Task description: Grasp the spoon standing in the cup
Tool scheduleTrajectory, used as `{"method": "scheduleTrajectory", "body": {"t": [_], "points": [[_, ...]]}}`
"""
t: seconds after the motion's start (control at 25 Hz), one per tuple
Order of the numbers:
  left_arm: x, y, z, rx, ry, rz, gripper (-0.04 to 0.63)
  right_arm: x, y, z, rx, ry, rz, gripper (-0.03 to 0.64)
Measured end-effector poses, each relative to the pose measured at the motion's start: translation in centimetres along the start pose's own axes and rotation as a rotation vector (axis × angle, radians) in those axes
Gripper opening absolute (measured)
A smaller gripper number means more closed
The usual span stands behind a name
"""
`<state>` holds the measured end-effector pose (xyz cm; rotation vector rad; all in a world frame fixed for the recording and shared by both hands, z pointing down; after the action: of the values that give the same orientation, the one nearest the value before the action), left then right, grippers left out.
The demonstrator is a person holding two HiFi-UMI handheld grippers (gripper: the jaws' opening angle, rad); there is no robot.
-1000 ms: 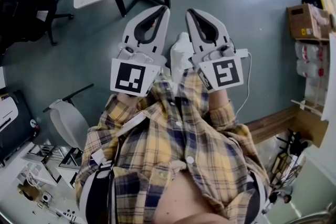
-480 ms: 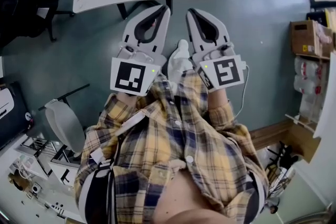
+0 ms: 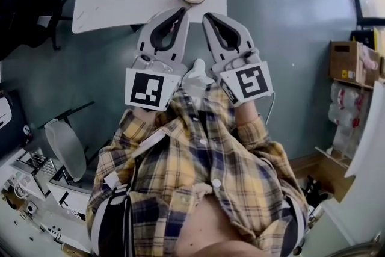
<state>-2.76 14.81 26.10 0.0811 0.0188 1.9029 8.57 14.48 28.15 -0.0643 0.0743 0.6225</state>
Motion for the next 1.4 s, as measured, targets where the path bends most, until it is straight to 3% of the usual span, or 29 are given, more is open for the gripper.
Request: {"method": "scheduleTrajectory", "body": {"t": [0.44,0.8,1.08,1.4], "points": [[-5.1,-3.1,0.4,-0.016,-0.004,-0.116,0.015,1.3,-7.1,0.8,-0.023,0.002,-0.096,0.032],[-5.6,-2.0,1.5,-0.029,0.038,-0.182,0.015,0.3,-8.5,1.7,-0.067,-0.012,-0.141,0.032],[-7.2,-0.3,1.5,-0.029,0.031,-0.186,0.015,-1.5,-9.3,1.5,-0.071,-0.004,-0.148,0.032],[-11.9,3.7,1.7,-0.003,0.02,-0.132,0.015,-6.5,-11.9,0.5,-0.057,0.003,-0.108,0.032]]}}
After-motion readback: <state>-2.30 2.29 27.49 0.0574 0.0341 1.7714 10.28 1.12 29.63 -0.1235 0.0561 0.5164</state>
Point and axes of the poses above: the fingertips, and each gripper's own axes: x backward along the fingers, y to its left, z out of its underside, the point moved 6 cm from there along x, backward along the fingers, and after that the axes turned 13 degrees about -z, right-handed, at the moved point
